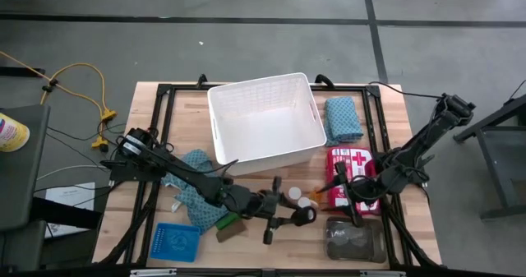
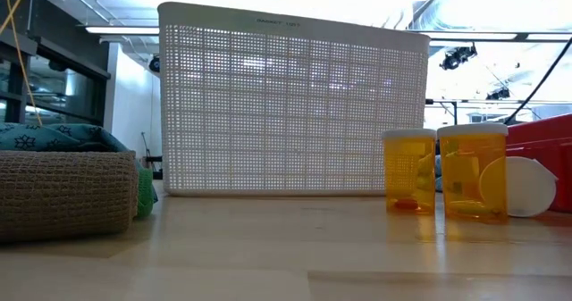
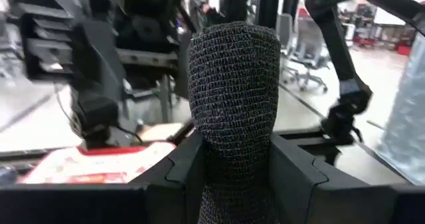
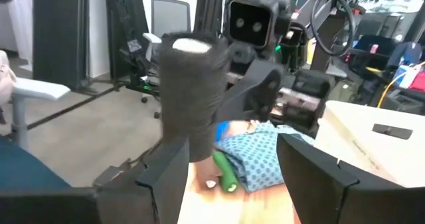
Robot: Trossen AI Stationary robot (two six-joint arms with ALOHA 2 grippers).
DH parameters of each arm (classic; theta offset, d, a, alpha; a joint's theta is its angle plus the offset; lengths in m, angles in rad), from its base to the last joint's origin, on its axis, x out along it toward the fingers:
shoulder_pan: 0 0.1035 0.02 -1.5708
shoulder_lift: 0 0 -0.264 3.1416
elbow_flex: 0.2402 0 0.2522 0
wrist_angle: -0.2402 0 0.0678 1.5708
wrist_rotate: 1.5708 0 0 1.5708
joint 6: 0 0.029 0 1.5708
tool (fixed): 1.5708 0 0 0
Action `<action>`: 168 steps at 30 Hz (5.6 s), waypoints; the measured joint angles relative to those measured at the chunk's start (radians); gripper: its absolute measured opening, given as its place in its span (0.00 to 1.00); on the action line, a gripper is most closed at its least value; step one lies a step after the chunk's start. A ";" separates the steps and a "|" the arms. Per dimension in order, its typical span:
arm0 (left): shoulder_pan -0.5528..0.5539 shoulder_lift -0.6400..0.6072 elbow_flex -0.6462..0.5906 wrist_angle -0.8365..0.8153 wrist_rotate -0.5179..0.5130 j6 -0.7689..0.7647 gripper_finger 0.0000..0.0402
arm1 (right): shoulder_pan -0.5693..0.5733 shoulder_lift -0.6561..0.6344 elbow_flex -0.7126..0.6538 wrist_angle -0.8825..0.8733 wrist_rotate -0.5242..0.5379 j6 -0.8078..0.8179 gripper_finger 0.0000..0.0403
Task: Pick & place medical supplies in basket/bin
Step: Put the black bandage into the black bin
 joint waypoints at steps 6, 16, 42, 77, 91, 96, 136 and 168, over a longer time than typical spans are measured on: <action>0.003 0.000 0.000 0.018 -0.074 0.051 0.31 | -0.001 0.017 0.000 0.031 0.026 0.001 0.54; 0.004 0.000 0.000 0.021 -0.193 0.131 0.31 | -0.016 0.033 0.000 0.053 0.148 -0.024 0.54; 0.011 0.000 0.000 0.021 -0.200 0.136 0.31 | -0.017 0.033 0.000 0.084 0.127 0.047 0.66; 0.051 0.000 0.000 0.049 -0.199 0.159 0.31 | -0.172 0.135 -0.001 0.297 -0.061 -0.048 0.66; 0.041 0.000 0.000 0.047 -0.199 0.173 0.31 | -0.130 0.125 -0.001 0.338 -0.061 -0.080 0.66; 0.041 0.000 0.000 0.047 -0.199 0.173 0.31 | -0.130 0.125 -0.001 0.338 -0.061 -0.080 0.62; 0.041 0.000 0.000 0.049 -0.126 0.099 0.58 | -0.125 0.125 -0.001 0.337 -0.061 -0.077 0.36; -0.074 0.000 0.000 -0.057 -0.136 -0.036 0.58 | 0.185 0.078 0.000 0.016 0.043 0.409 0.36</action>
